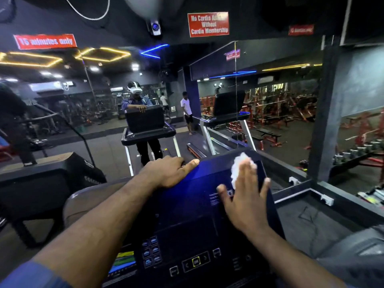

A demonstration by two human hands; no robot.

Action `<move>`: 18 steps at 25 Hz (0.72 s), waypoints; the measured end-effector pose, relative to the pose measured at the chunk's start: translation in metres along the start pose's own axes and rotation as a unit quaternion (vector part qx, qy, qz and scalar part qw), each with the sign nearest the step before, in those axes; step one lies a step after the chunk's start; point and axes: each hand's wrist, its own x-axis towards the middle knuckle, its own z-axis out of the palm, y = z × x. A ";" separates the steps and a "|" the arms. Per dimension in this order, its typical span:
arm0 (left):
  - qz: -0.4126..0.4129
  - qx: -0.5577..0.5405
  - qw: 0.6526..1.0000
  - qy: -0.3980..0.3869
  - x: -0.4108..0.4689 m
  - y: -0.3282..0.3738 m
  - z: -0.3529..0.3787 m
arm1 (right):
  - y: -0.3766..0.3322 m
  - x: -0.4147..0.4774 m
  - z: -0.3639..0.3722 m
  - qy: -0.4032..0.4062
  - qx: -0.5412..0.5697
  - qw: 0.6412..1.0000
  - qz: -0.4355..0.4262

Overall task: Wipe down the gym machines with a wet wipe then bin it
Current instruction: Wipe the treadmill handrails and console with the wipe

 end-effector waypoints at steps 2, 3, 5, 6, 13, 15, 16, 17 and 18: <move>-0.002 0.009 1.000 -0.004 0.008 0.024 -0.002 | 0.020 0.000 0.002 -0.005 -0.019 0.999 -0.048; 0.001 0.018 1.000 -0.001 0.012 0.037 -0.002 | 0.028 0.001 0.000 -0.012 -0.017 0.999 -0.041; 0.011 0.043 0.999 0.008 0.020 0.063 0.002 | 0.039 0.003 -0.005 -0.006 0.010 1.000 0.006; 0.017 0.055 0.998 0.019 0.024 0.076 0.005 | 0.048 0.001 -0.003 0.001 0.009 1.000 -0.021; 0.015 0.124 0.981 0.149 0.030 0.092 0.029 | 0.080 -0.043 0.020 -0.016 0.009 0.994 -0.103; 0.023 0.140 0.975 0.171 0.030 0.092 0.033 | 0.095 -0.067 0.029 -0.020 -0.014 0.988 -0.152; 0.020 0.142 0.974 0.175 0.032 0.091 0.035 | 0.102 -0.068 0.029 -0.016 -0.017 0.993 -0.112; 0.012 0.141 0.974 0.174 0.033 0.091 0.036 | 0.105 -0.060 0.025 -0.012 -0.012 0.999 -0.044; 0.007 0.140 0.975 0.172 0.034 0.091 0.037 | 0.101 -0.049 0.021 -0.011 0.008 1.000 0.013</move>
